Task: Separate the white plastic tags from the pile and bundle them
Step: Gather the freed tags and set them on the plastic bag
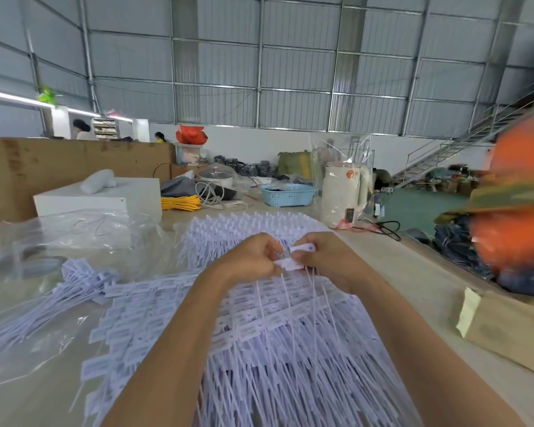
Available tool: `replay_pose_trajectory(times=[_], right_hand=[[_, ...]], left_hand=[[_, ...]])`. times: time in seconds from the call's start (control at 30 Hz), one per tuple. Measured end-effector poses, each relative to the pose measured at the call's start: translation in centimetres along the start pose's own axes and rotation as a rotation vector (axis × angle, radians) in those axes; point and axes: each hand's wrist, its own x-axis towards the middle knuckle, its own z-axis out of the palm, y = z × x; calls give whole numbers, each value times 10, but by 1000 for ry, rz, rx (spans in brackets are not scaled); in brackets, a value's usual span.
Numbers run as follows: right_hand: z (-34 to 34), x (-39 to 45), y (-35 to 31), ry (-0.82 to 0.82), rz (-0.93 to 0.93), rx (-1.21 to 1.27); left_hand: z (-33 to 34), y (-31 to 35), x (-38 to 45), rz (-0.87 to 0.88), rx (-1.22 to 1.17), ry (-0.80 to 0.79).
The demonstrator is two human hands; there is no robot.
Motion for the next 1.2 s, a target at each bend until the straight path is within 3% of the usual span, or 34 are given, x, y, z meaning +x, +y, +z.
replay_pose_trajectory(times=[0.1, 0.4, 0.7, 0.9, 1.03, 1.1, 1.2], right_hand=[[-4, 0, -5, -14, -70, 35], [-2, -4, -9, -93, -90, -272], [10, 1, -8, 149, -311, -467], [13, 5, -10, 236, -421, -575], [2, 8, 3, 389, -283, -732], [-22, 11, 5, 490, -132, -513], [-49, 2, -16, 459, -37, 315]], left_hand=[[-7, 2, -3, -9, 129, 37], [-1, 2, -3, -4, -18, 85], [-3, 5, 0, -106, -297, 116], [-5, 11, 0, -83, -228, 142], [-13, 10, -6, -107, -205, 36], [-19, 10, -6, -60, -200, 66], [-21, 13, -6, -16, -139, 70]])
